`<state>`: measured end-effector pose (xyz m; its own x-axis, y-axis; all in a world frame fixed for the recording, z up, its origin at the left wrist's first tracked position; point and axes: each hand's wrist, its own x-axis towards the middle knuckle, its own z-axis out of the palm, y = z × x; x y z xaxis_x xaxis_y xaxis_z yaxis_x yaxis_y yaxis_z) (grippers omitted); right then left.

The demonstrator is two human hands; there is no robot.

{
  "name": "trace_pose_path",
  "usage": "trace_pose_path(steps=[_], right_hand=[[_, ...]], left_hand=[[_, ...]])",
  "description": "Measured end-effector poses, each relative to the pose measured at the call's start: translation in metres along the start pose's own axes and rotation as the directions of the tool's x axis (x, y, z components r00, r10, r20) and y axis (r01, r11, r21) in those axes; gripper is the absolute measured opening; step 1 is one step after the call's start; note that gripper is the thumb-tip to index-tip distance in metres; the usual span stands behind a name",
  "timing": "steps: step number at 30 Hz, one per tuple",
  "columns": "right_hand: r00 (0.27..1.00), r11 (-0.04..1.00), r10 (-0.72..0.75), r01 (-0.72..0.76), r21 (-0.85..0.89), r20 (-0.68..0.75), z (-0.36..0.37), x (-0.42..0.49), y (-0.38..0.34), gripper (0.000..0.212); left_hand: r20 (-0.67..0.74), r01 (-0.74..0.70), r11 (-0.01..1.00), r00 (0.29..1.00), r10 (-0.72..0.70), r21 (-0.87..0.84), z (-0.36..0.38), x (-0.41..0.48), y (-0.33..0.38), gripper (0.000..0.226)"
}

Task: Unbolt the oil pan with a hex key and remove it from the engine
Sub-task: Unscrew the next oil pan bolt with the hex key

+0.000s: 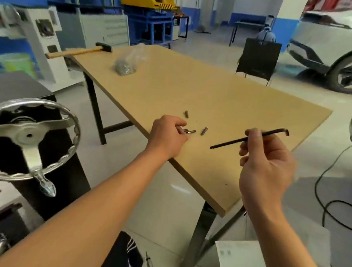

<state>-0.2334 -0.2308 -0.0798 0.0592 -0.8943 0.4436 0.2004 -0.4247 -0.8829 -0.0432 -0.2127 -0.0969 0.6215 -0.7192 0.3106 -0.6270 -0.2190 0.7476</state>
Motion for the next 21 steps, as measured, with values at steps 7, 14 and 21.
trace_pose_path(steps=[7, 14, 21], right_hand=[[0.956, 0.991, -0.094, 0.118, -0.07, 0.277, 0.033, -0.04, -0.012, 0.024], [0.557, 0.883, -0.406, 0.444, 0.153, 0.725, 0.121, -0.161, -0.058, 0.015], [0.265, 0.749, -0.656, 0.336, 0.57, 0.706, 0.193, -0.313, -0.098, 0.014]], left_hand=[[0.024, -0.022, 0.968, 0.999, 0.029, -0.252, -0.058, -0.076, -0.016, 0.024], [-0.076, -0.228, 0.973, 0.971, 0.229, 0.019, -0.207, -0.22, -0.063, 0.015], [-0.532, -0.048, 0.92, 0.804, 0.266, 0.388, -0.321, -0.363, -0.128, 0.018]])
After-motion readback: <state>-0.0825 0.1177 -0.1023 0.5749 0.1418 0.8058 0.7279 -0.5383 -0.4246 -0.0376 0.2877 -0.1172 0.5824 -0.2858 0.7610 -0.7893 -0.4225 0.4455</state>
